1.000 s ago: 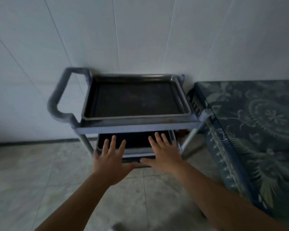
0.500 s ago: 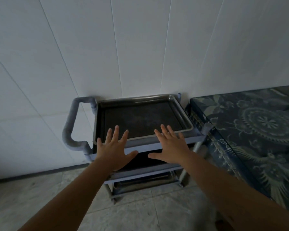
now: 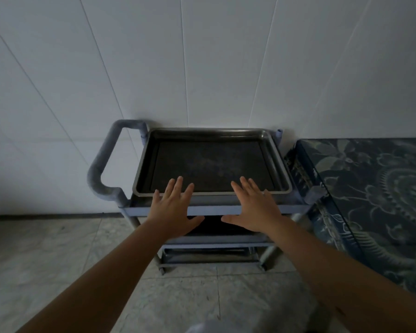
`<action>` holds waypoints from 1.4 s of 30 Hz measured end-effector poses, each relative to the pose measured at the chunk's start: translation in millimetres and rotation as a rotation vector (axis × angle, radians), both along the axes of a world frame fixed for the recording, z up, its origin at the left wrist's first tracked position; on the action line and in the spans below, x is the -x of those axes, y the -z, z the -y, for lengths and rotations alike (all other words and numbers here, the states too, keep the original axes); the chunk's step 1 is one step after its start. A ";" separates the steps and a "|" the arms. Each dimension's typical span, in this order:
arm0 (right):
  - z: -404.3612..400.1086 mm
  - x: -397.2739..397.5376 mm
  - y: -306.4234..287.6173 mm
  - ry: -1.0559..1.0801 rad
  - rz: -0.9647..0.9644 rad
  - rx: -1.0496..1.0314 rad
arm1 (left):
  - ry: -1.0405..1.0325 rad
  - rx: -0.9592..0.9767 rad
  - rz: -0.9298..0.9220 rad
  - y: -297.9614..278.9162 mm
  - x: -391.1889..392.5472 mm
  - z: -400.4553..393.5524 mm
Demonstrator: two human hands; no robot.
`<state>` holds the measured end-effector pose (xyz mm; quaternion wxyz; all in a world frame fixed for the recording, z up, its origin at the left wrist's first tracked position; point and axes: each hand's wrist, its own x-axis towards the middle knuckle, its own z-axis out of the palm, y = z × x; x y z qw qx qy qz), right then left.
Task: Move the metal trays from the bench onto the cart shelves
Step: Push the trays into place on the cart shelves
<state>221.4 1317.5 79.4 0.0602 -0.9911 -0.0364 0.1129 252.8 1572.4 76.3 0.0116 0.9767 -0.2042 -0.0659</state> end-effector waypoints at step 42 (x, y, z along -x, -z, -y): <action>-33.3 -89.7 114.3 0.090 -0.022 0.141 | 0.291 -0.002 -0.183 124.5 -119.7 -23.3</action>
